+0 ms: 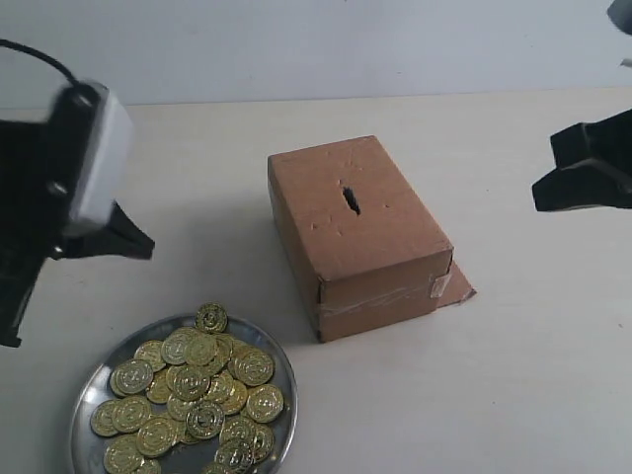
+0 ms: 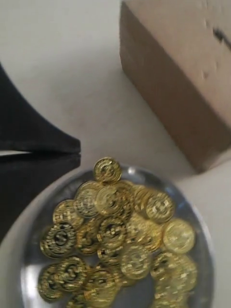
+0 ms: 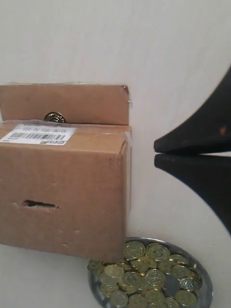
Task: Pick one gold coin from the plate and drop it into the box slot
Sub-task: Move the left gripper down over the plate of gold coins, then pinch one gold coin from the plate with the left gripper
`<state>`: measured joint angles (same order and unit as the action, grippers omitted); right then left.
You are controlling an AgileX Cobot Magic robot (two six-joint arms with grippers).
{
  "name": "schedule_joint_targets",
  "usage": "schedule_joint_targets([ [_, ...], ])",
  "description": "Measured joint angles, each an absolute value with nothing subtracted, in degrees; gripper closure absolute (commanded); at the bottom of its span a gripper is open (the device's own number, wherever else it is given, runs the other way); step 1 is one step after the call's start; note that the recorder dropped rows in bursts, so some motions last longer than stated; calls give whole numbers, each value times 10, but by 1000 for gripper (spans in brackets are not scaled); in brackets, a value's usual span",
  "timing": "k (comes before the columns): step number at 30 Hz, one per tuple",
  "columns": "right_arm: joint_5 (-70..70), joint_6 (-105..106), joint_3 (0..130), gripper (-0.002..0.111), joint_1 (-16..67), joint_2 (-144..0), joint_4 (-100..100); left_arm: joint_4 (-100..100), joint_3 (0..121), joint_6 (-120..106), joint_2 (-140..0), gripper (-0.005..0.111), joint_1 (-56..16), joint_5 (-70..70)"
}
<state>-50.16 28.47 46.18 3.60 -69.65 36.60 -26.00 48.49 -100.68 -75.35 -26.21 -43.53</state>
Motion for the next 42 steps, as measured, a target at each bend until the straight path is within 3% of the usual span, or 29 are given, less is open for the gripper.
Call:
schedule_joint_targets([
  [8, -507, 319, 462, 108, 36, -734, 398, -77, 556, -1047, -921, 107, -345, -446],
  [17, -520, 325, 462, 108, 36, -734, 412, -41, 562, -1114, -994, 106, -387, -445],
  [19, -522, 325, 462, 108, 36, -734, 414, -41, 562, -1118, -1000, 96, -412, -445],
  [21, -522, 325, 462, 108, 36, -734, 415, -41, 562, -1119, -1007, 72, -429, -445],
  [22, -522, 325, 462, 108, 36, -734, 415, -41, 562, -1119, -1008, 50, -433, -445],
  [24, -522, 329, 462, 108, 36, -734, 415, -41, 554, -1119, -1009, 29, -437, -448],
  [29, -524, 333, 462, 108, 36, -734, 415, 9, 491, -1131, -996, 50, -437, -395],
  [42, -526, 337, 462, 108, 36, -734, 415, 71, 469, -1168, -995, 50, -437, -311],
])
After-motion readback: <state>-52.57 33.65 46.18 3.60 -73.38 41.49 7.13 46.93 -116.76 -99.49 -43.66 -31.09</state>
